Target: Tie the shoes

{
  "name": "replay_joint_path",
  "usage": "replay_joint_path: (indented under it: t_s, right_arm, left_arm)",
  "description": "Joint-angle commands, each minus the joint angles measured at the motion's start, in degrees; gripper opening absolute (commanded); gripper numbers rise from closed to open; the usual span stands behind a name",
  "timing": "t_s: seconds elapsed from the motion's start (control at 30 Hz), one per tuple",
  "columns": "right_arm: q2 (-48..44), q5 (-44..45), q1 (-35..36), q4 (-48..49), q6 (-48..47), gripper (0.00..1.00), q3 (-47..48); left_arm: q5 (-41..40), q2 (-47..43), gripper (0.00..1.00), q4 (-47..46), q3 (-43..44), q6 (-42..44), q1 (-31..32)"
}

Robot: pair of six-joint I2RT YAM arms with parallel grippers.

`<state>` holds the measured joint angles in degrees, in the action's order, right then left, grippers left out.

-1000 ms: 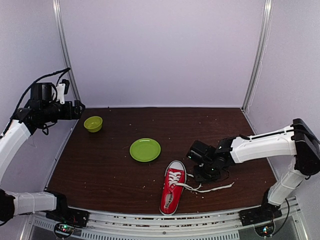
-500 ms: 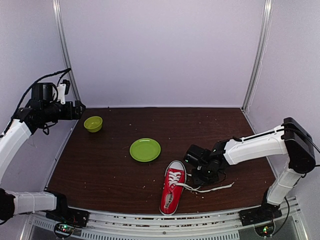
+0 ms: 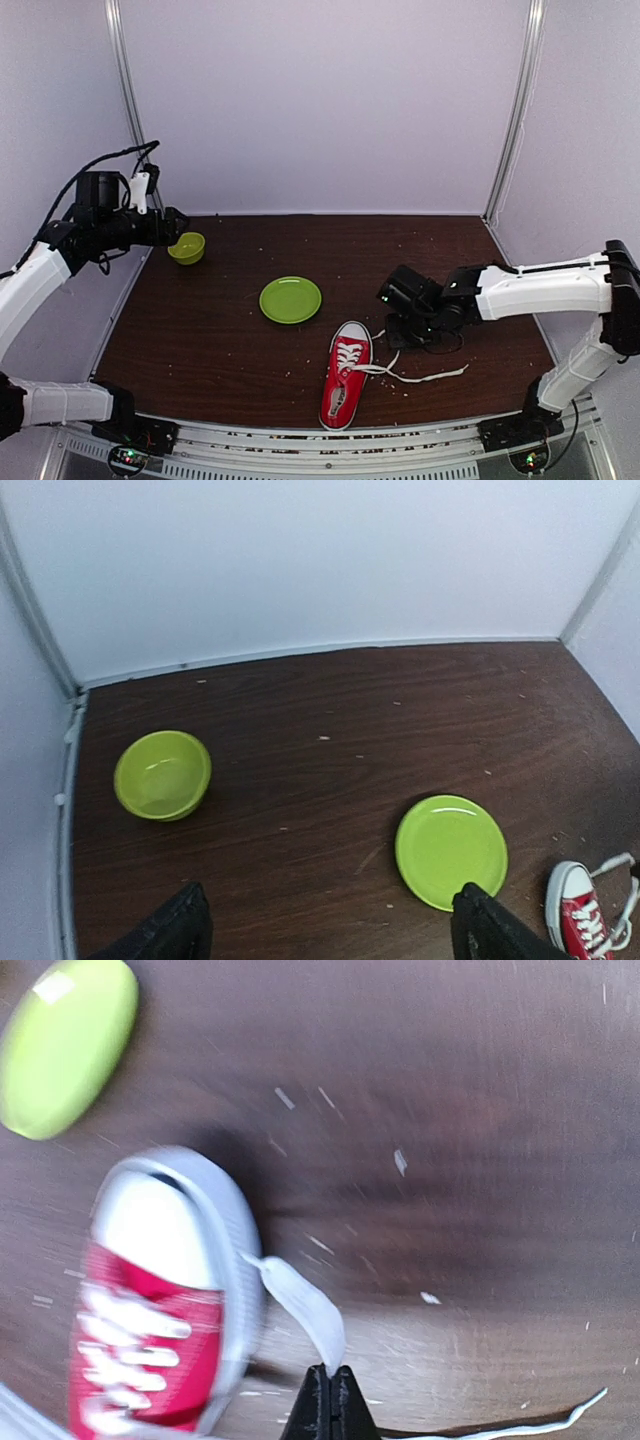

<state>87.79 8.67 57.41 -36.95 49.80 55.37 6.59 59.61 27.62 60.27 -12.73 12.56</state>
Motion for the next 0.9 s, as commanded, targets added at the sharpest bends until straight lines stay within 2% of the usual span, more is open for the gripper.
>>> replay_joint_path:
  t_s: [0.0,0.17,0.3,0.43,0.67,0.73,0.8,0.87]
  right_arm:
    - [-7.56,5.38,-0.04,7.63,-4.04,0.00,3.51]
    - [-9.40,3.64,-0.08,19.40,-6.10,0.00,5.50]
    - [-9.74,2.72,0.01,26.10,-5.99,0.00,5.94]
    - [-9.89,1.49,0.02,28.26,-5.82,0.00,7.35]
    - [-11.24,2.07,0.07,27.42,-5.47,0.00,7.03]
    - [-11.41,2.19,0.02,27.27,-5.26,0.00,6.73]
    - [-11.29,2.19,0.04,27.17,-4.93,0.00,6.54]
    - [-11.09,2.19,0.01,27.22,-4.85,0.00,6.56]
  left_arm:
    - [5.08,0.16,0.84,-13.78,-7.41,-3.26,13.25]
    - [10.94,7.18,0.81,-39.87,-18.10,-7.22,27.95]
    - [11.74,16.68,0.77,-52.41,-18.83,-8.97,37.81]
    - [13.21,26.56,0.76,-54.87,-14.06,-8.93,42.93]
    - [16.16,36.66,0.73,-56.75,-8.42,-9.71,45.59]
    - [16.75,38.09,0.66,-56.86,-7.63,-10.05,45.71]
    - [17.17,38.90,0.51,-57.04,-7.16,-10.40,45.71]
    - [17.56,39.39,0.40,-57.17,-6.88,-10.80,45.71]
